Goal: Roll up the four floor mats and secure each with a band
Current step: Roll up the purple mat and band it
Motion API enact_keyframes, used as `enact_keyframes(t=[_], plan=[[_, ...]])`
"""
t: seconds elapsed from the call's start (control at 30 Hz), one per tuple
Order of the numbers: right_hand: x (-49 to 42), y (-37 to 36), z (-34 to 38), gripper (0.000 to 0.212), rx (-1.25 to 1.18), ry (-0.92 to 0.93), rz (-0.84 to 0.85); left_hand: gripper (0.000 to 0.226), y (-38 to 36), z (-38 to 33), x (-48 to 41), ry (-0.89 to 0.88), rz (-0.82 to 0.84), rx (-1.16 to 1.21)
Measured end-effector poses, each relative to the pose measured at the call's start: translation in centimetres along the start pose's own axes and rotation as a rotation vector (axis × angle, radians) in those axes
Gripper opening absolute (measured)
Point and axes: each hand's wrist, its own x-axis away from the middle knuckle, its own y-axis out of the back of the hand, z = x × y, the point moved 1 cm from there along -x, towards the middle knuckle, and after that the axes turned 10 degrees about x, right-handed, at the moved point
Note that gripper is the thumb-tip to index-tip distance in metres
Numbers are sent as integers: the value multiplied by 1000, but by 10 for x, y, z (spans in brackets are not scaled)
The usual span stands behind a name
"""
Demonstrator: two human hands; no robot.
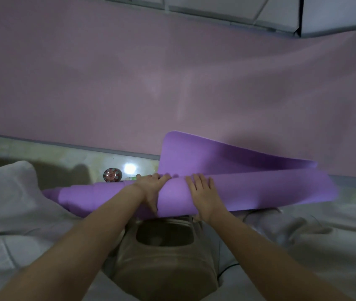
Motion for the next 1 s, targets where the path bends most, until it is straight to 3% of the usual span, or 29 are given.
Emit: enact_keyframes(t=[0.17, 0.23, 0.57, 0.7, 0.83, 0.9, 1.0], plan=[[-23, -4, -10, 96, -32, 85, -25, 114, -13, -5, 6, 35, -89, -1], [-34, 2, -16, 92, -20, 124, 47, 109, -22, -10, 12, 57, -178, -31], [-57, 36, -43, 107, -54, 277, 253, 105, -53, -41, 18, 125, -347, -175], [-57, 47, -51, 107, -126, 276, 356, 127, -38, -33, 17, 91, -329, -128], [-58, 51, -50, 109, -249, 248, 522, 107, -27, -25, 12, 8, -323, -103], [-53, 50, -49, 108, -281, 231, 506, 105, -21, -25, 11, 3, -311, -91], [-34, 39, -40, 116, -137, 216, 329, 104, -15, -26, 9, 13, -263, -68]])
